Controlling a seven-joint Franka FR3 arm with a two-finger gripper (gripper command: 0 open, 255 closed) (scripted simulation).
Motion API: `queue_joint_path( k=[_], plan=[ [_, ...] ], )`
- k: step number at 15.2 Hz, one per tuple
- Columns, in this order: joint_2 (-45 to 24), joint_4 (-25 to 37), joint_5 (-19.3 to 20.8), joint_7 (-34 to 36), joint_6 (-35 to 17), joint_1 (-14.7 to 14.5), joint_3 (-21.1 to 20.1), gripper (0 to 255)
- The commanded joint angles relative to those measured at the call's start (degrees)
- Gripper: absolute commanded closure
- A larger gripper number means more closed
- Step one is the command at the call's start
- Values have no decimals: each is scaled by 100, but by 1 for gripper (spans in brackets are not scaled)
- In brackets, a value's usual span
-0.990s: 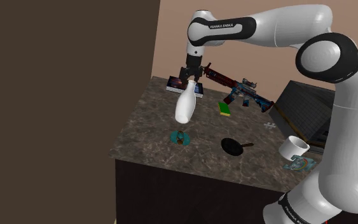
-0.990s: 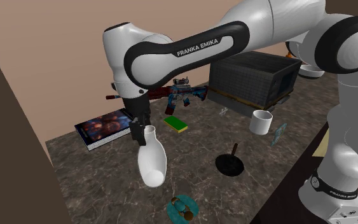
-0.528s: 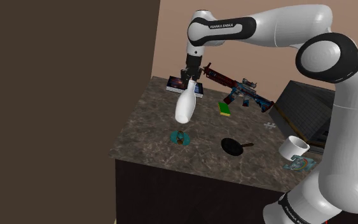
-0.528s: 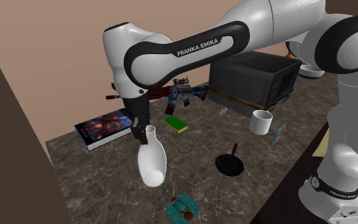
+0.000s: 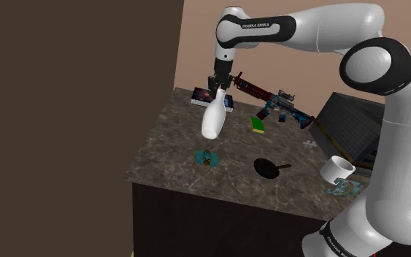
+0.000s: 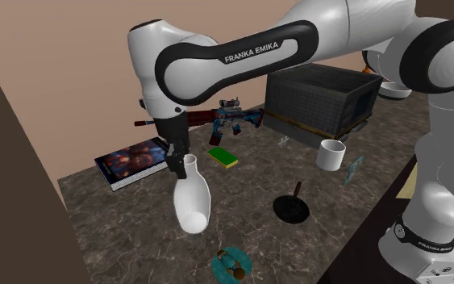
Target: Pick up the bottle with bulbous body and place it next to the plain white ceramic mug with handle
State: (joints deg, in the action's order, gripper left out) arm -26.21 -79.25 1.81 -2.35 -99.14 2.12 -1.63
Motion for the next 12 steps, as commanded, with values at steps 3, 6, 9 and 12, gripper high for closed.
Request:
queue_joint_path(
  k=[3,6,9,12],
  plan=[
    [34,263,-3,-16,296,5,2,255],
    [29,502,-3,-21,530,3,2,255],
    [8,767,-3,-26,773,0,2,255],
    [-32,1061,-3,-30,1027,-3,2,255]
  ],
)
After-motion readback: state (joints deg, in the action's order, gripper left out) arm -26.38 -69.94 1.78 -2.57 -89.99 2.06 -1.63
